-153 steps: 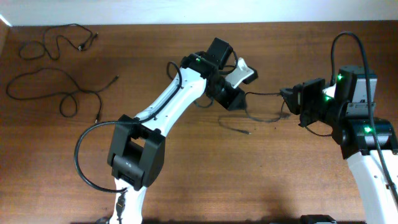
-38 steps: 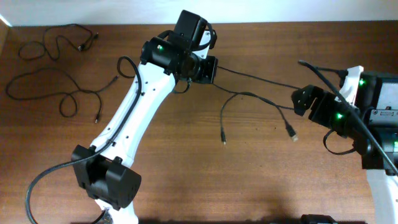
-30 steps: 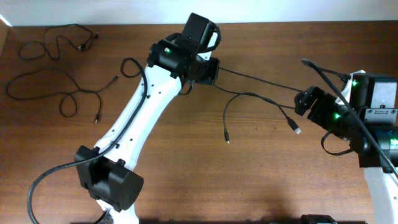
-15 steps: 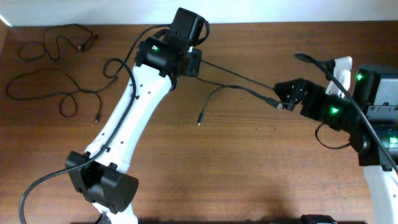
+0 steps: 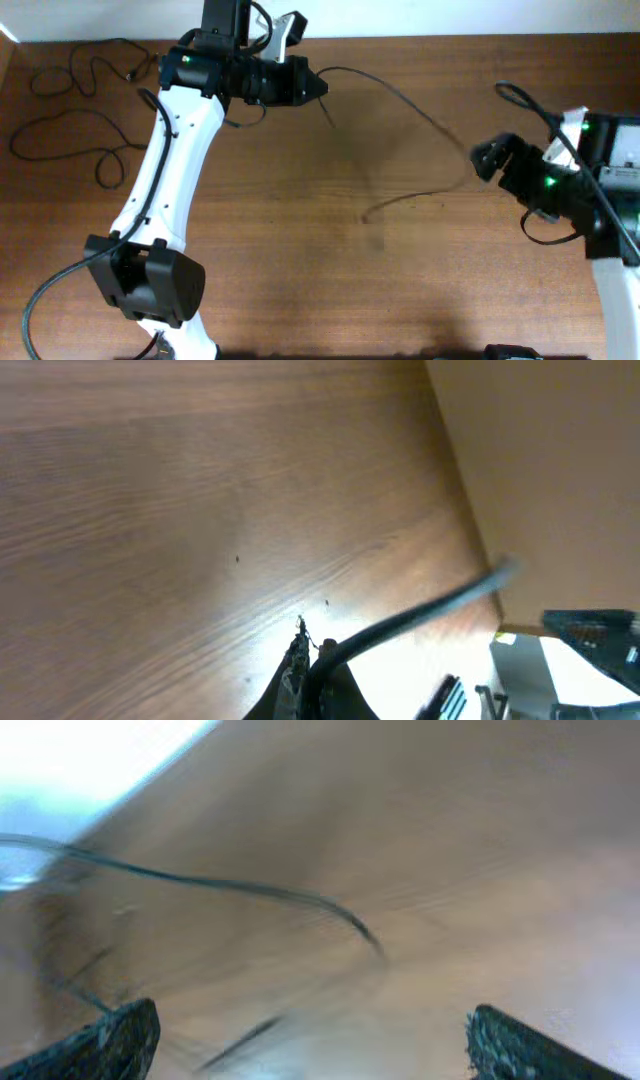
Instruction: Untangle cables
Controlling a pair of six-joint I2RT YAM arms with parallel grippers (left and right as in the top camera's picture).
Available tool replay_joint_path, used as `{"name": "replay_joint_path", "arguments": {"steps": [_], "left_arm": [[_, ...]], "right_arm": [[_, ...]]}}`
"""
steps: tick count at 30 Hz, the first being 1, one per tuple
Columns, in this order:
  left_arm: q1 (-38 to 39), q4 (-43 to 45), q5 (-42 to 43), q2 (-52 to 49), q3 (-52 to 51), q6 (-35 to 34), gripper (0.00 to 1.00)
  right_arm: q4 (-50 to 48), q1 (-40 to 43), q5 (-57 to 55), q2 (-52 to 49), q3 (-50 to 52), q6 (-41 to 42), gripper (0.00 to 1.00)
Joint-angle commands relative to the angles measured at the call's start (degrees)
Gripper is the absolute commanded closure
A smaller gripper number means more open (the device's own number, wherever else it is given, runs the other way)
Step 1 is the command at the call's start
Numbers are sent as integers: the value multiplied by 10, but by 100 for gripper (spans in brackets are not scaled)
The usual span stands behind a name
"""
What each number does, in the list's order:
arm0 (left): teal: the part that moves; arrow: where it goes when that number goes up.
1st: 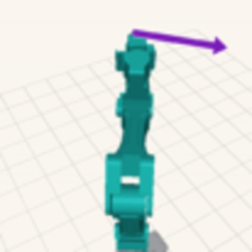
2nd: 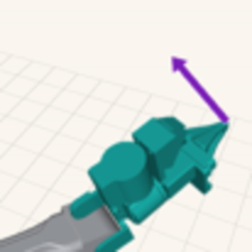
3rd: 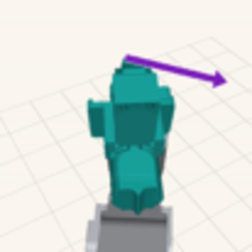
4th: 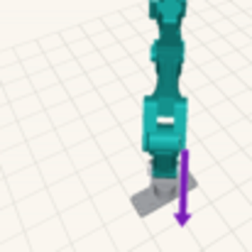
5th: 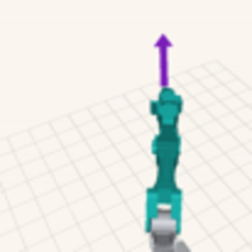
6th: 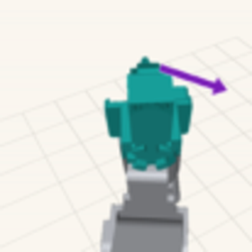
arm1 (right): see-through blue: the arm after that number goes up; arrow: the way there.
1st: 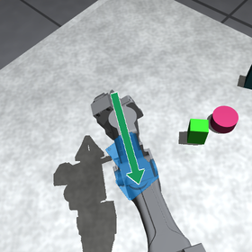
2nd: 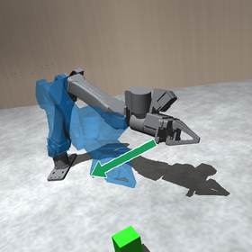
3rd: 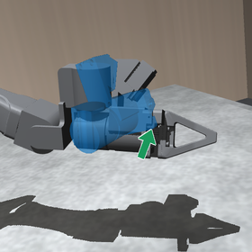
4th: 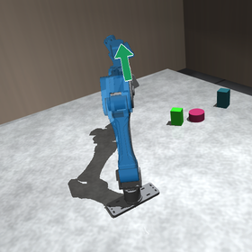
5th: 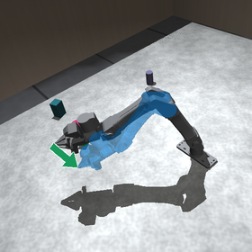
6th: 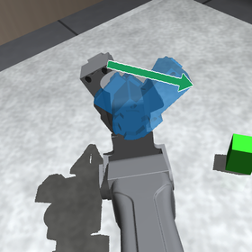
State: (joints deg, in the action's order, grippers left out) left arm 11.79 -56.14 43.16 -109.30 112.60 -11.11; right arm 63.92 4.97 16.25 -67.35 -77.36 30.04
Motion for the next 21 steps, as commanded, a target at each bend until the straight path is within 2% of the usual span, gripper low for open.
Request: {"name": "replay_joint_path", "arguments": {"steps": [1,2,3,5,7,9,11,12,14,15,18,21], "left_arm": [[-2,-3,-11,-6,-3,5,100],[-2,-1,-13,-6,-3,5,100],[-2,-1,-12,-6,-3,5,100],[3,-1,-10,-6,-3,6,100],[15,-1,9,-6,-3,39,100],[44,0,134,-6,-3,173,100],[54,38,316,-6,-3,198,100],[54,100,449,-6,-3,197,100],[50,225,464,-5,4,53,100],[49,262,465,-5,4,2,100],[51,272,464,-5,4,-17,100],[51,270,429,-5,4,-17,100]], "right_arm": [[-9,3,24,-14,-3,-21,2],[-38,3,111,-14,-3,-80,2],[-59,3,148,-14,-3,-107,2],[-70,3,92,-14,-3,-93,2],[-58,3,71,-19,-3,-71,2],[-49,3,97,-36,-3,-71,2],[-45,3,121,-49,-3,-71,2],[-44,3,138,-62,-3,-71,2],[-39,2,178,-90,-3,-73,2],[-36,2,185,-101,-3,-73,2],[-33,2,215,-122,-3,-74,2],[-32,2,272,-125,-3,-137,2]]}}
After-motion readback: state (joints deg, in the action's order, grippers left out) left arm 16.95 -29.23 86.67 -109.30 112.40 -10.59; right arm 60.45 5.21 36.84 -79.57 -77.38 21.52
